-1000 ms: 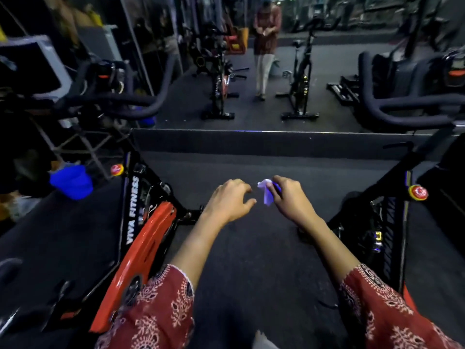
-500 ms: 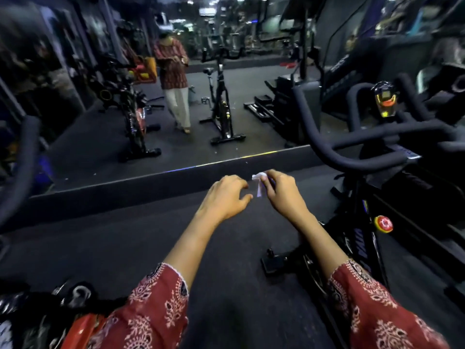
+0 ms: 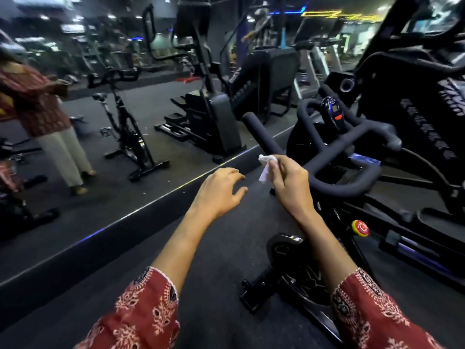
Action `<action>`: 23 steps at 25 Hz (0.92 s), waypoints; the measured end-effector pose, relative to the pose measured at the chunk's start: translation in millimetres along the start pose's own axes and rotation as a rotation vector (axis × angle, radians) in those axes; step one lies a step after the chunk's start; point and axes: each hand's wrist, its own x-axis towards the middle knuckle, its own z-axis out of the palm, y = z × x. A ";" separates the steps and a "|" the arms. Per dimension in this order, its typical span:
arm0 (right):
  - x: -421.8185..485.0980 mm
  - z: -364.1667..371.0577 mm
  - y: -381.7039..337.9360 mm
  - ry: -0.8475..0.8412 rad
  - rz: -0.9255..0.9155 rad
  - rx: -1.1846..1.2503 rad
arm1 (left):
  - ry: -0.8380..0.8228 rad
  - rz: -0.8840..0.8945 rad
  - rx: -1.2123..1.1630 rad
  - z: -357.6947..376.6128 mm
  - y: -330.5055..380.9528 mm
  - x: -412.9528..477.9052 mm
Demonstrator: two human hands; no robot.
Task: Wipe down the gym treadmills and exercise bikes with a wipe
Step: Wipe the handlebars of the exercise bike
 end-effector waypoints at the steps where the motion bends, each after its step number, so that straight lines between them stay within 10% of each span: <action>1: 8.2 6.6 -1.0 0.042 0.004 -0.029 | 0.008 0.038 -0.024 -2.8 -13.9 12.1; 13: 116.6 89.1 24.7 0.382 -0.096 -0.464 | 0.354 0.369 -0.299 24.2 -115.2 139.1; 23: 138.2 135.5 79.5 0.345 -0.133 -0.984 | 0.405 0.780 -0.347 63.4 -136.4 226.2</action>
